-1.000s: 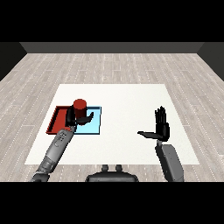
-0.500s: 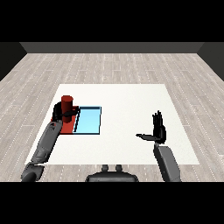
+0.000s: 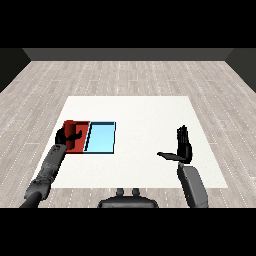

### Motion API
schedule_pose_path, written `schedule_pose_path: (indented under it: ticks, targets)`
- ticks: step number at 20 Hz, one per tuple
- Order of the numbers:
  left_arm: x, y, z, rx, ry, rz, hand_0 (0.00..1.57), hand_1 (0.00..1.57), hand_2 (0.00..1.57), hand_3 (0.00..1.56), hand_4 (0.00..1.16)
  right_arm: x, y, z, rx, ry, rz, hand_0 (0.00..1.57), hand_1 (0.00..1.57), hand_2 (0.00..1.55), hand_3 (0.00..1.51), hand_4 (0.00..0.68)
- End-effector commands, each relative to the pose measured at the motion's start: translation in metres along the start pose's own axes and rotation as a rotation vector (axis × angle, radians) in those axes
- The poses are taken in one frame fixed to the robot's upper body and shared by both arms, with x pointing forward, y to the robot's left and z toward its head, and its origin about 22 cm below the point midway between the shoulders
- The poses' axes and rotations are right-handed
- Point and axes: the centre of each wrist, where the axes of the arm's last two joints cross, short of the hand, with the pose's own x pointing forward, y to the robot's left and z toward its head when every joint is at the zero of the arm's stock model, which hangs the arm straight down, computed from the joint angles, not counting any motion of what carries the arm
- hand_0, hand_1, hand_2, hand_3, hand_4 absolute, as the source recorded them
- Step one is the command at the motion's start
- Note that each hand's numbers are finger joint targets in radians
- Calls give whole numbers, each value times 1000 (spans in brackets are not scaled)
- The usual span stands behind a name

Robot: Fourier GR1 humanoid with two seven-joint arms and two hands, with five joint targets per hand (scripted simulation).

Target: Pick the red can and put it in the red box

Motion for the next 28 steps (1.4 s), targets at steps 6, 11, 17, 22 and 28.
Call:
schedule_pose_path:
  ticks: [6,11,17,22,28]
  targets:
    - [-21,-4,-2,-1,239,-106,798,798,749,0,709,4,10,3,-1,-66,8,0,0,0,0,0]
    - [-44,9,4,-157,206,-136,230,230,450,0,686,6,-8,-10,29,-68,-3,0,0,0,0,0]
    - [-9,6,-12,-174,302,-295,0,0,0,0,0,-2,11,8,30,-85,-18,0,0,0,0,0]
    - [-26,-3,-1,-112,352,-192,0,0,0,0,0,9,3,13,24,-107,-51,0,0,0,0,0]
    - [0,9,-14,101,-22,266,0,0,0,0,0,13,0,7,46,-109,-49,0,0,0,0,0]
